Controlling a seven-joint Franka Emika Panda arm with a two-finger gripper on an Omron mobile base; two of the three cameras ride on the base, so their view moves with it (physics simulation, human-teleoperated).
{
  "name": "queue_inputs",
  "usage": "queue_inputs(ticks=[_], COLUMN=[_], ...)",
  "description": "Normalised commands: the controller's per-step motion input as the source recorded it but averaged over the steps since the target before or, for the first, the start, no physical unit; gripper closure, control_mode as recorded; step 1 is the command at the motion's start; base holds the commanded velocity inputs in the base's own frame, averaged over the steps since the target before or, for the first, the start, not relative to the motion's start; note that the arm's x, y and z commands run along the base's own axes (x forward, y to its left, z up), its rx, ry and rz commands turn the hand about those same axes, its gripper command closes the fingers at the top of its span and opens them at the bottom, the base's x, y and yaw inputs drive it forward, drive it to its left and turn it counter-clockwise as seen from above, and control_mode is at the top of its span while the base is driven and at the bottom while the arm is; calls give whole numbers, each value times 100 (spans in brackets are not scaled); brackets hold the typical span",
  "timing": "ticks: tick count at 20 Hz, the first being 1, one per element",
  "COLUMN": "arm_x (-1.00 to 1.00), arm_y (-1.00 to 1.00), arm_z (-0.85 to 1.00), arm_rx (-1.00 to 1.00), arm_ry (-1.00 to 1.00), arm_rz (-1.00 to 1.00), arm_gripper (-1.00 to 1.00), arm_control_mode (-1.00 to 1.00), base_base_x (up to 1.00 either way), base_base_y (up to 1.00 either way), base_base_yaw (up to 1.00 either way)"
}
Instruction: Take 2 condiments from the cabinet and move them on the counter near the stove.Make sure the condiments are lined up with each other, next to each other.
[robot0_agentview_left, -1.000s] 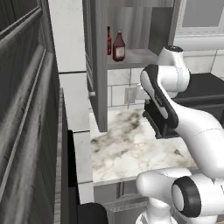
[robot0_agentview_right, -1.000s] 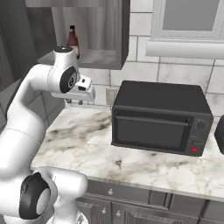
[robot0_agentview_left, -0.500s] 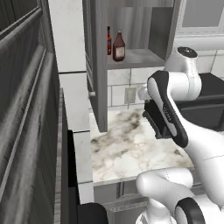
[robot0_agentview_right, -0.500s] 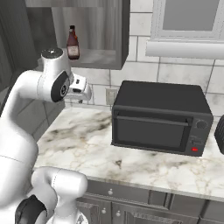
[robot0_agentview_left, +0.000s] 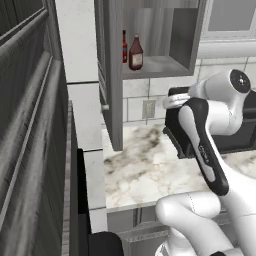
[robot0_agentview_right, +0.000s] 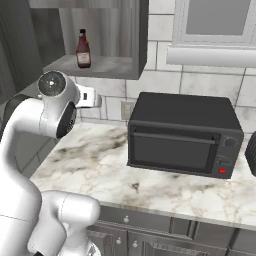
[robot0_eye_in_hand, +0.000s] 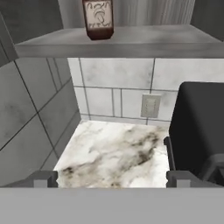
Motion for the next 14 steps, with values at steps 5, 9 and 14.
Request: queue_inputs(ticks=[5, 9, 14], arm_x=[0, 0, 6], arm_y=[0, 8, 25], arm_z=[49, 32, 24], arm_rx=[8, 0, 0], arm_ry=[-14, -3, 0], arm_rz=[7, 3, 2], arm_gripper=[-100, -100, -100], arm_control_mode=[-100, -100, -100], base_base_x=[0, 0, 0], base_base_y=[0, 0, 0], base_base_yaw=[0, 0, 0])
